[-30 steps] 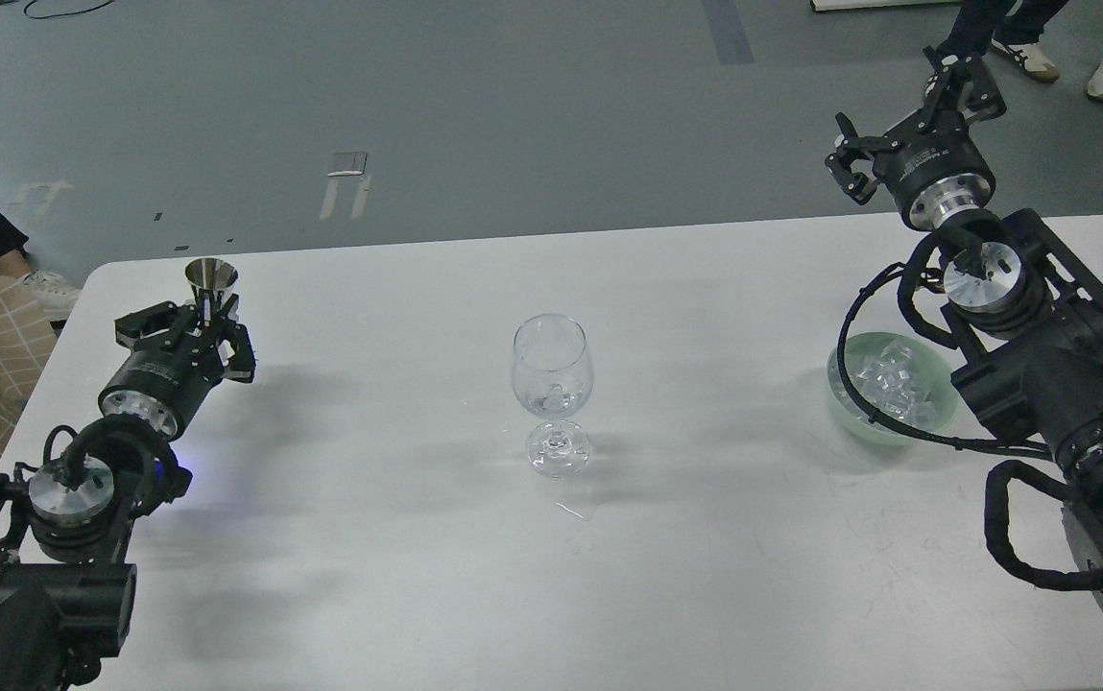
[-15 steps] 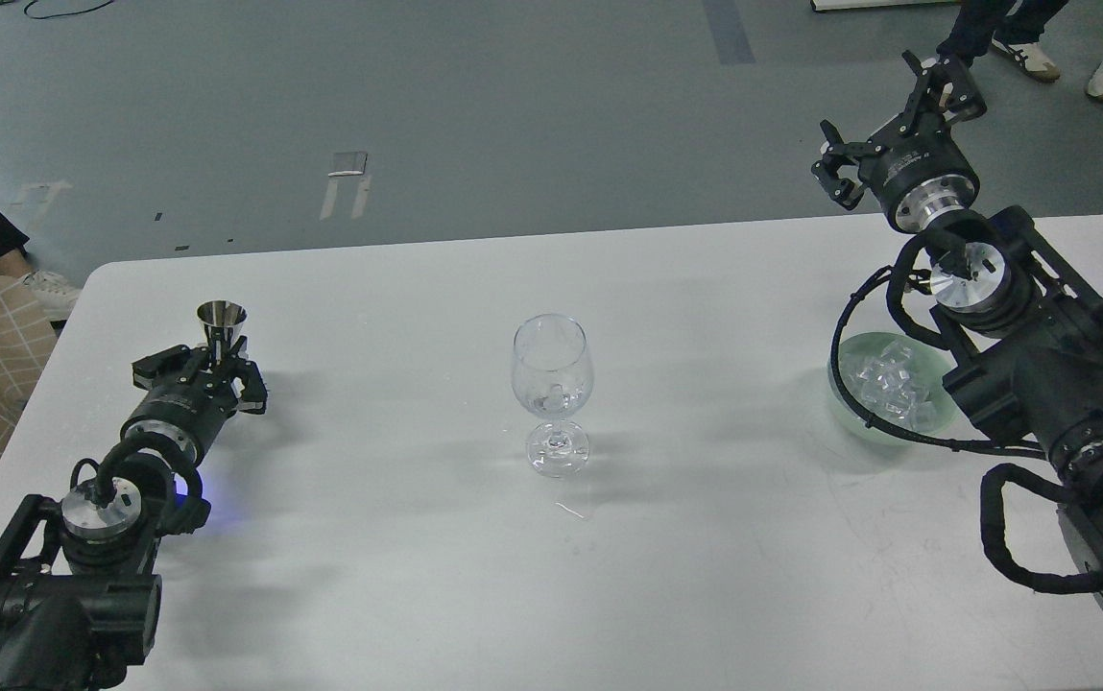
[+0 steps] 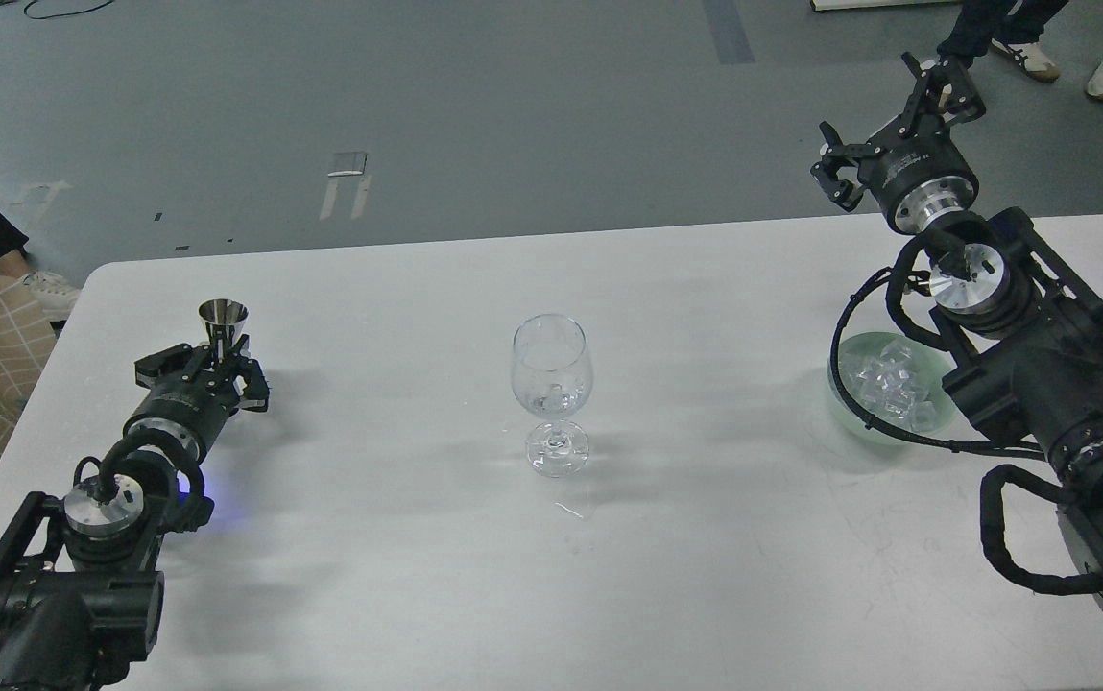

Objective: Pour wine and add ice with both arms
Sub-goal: 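Lower the metal jigger onto the table beside the left arm, then open the left gripper, release the jigger and lift the gripper away, then swing the right gripper up and over toward the ice bowl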

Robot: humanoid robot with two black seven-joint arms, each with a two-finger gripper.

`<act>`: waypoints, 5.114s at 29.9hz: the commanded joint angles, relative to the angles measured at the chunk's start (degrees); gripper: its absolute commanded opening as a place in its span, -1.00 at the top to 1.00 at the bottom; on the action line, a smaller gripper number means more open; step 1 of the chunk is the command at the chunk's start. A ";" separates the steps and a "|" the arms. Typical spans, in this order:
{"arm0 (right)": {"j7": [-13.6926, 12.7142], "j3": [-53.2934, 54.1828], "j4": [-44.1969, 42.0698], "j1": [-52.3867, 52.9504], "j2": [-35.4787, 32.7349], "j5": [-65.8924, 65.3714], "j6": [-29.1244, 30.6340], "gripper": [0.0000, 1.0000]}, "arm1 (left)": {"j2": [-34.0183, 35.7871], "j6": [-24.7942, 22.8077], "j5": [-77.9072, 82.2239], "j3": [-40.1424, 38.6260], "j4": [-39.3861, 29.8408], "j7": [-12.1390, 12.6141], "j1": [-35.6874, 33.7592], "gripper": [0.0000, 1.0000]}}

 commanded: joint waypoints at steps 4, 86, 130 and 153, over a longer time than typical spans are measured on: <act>0.00 -0.01 0.00 -0.01 0.13 0.00 0.00 -1.00 | 0.06 0.01 0.01 0.37 0.00 0.02 -0.28 0.63; 0.09 -0.01 -0.44 -0.09 -0.13 0.27 0.35 -1.00 | 4.10 5.28 0.27 -0.25 -18.02 0.81 0.95 -0.91; -0.53 0.08 11.60 -3.61 -4.00 0.18 0.44 -1.00 | 11.84 1.06 22.93 16.97 -15.65 -1.38 -20.40 -0.95; -0.79 -16.42 13.62 -2.21 -15.06 -0.35 0.62 -1.00 | 9.91 0.62 25.76 17.33 -11.16 -11.75 -19.88 -0.92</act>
